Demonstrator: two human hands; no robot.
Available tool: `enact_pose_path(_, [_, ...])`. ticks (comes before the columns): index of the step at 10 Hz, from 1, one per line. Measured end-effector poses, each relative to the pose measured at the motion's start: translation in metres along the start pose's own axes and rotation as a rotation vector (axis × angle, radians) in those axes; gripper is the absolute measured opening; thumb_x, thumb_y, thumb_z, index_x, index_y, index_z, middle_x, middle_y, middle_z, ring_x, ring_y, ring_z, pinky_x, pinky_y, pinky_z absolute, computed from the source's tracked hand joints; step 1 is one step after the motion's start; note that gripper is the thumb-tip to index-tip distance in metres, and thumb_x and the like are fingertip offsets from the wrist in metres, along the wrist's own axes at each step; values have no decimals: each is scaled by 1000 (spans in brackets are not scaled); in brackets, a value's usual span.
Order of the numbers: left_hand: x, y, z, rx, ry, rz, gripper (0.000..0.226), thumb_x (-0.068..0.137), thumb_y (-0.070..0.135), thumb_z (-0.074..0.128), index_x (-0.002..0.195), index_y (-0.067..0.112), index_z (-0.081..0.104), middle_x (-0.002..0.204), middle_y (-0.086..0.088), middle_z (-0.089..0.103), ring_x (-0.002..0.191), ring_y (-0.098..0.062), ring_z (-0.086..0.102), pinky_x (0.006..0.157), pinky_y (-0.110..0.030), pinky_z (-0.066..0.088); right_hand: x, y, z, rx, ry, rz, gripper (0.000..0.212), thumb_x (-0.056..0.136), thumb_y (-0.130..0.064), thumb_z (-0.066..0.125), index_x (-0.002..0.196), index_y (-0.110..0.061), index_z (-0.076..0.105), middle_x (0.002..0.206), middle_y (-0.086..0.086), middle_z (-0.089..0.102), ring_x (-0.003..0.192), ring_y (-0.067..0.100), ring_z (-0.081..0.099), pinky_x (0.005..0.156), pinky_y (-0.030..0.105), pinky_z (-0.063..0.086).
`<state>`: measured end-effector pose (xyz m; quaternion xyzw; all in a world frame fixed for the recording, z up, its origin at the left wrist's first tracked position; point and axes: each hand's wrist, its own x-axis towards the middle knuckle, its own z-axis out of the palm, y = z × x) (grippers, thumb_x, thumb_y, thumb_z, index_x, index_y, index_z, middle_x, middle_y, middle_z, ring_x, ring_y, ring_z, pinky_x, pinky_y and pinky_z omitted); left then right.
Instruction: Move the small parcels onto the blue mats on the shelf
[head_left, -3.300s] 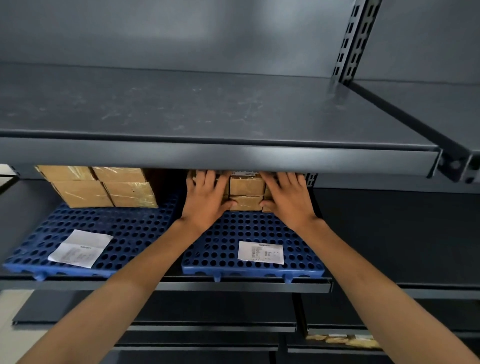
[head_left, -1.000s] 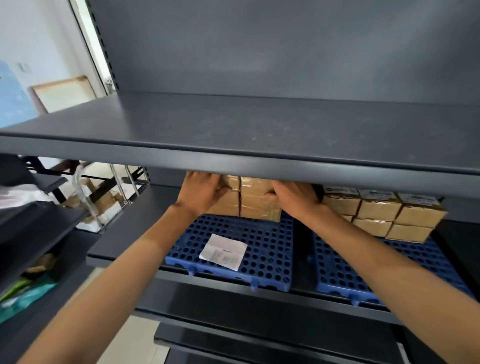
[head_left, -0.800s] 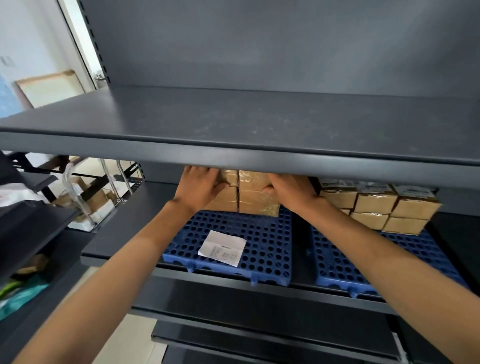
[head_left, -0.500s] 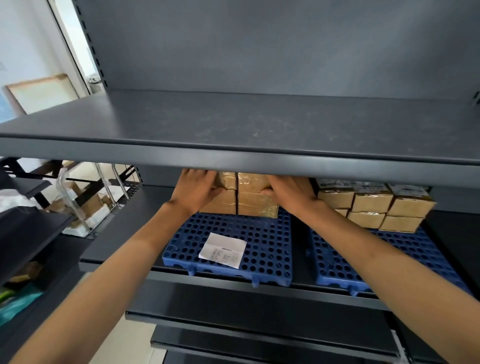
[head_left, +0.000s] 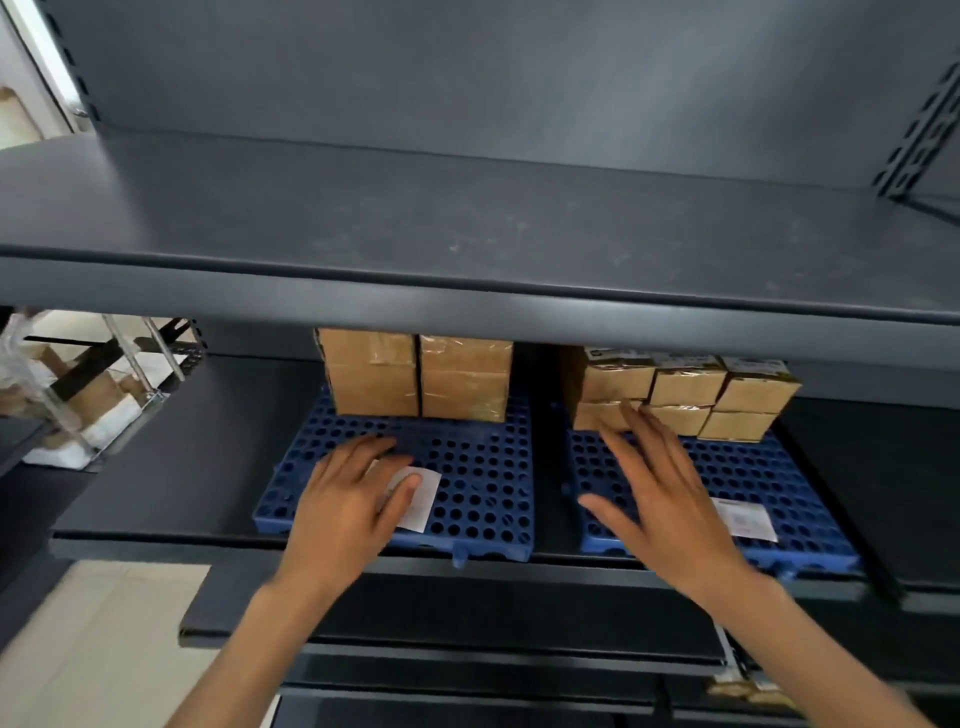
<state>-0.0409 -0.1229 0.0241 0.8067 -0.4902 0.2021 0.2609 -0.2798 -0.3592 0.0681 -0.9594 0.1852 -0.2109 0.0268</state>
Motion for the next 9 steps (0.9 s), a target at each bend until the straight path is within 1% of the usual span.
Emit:
enact_pose_path(1, [-17,4,9,35,-31,-30,44,96,46,42,106,17,73,120,-3,66,110,-27,58,85,-41,42,-52,38,1,-41,-54,165,73,93,-61,32,146,-12,42,155,13,31,144,33,26,115,53,23])
enact_pose_path(2, [-22,6,17,71,-33,-28,56,99,51,32,100,17,76,115,-1,69,103,-26,58,78,-39,39,-83,64,-2,-106,-130,329,75,93,-64,25,139,-12,51,145,12,47,136,35,41,113,57,29])
enact_pose_path(3, [-23,10,22,98,-62,-47,61,99,53,28,101,16,76,113,0,70,100,-27,61,74,-39,37,-97,75,0,-117,-194,385,77,92,-66,17,139,-15,52,145,7,48,136,29,41,117,49,22])
enact_pose_path(4, [-25,14,23,115,-72,-72,63,99,55,27,104,16,76,115,-2,70,101,-29,60,75,-41,37,-104,79,5,-97,-182,373,74,94,-64,19,137,-15,54,147,6,47,138,27,38,118,47,20])
enact_pose_path(5, [-27,23,17,128,-78,-126,62,97,56,27,111,18,73,118,-2,68,107,-30,57,79,-43,37,-102,78,3,-51,-155,349,72,94,-63,19,140,-16,51,150,4,43,143,25,31,120,45,16])
enact_pose_path(6, [-28,44,1,83,-59,-199,54,96,53,31,113,20,71,120,0,66,110,-28,54,79,-42,35,-103,72,-10,-4,-91,303,69,96,-58,26,140,-11,50,149,6,44,144,25,30,119,48,20])
enact_pose_path(7, [-38,84,-15,-2,-44,-284,53,96,54,31,116,25,71,120,6,66,113,-21,55,82,-39,37,-117,57,-30,101,-23,266,66,97,-61,26,148,-19,39,156,-6,31,148,11,16,122,37,11])
enact_pose_path(8, [-61,129,-27,-155,-1,-334,50,94,55,34,114,28,71,118,13,66,110,-13,57,83,-41,44,-137,37,-49,246,-16,207,64,97,-64,22,151,-30,23,158,-21,16,147,-1,3,120,28,2])
enact_pose_path(9, [-87,178,-34,-280,21,-326,43,92,54,38,110,35,71,117,26,62,111,8,50,83,-32,45,-156,26,-71,316,-77,180,65,91,-71,16,147,-38,16,155,-27,11,145,-5,-3,121,33,3])
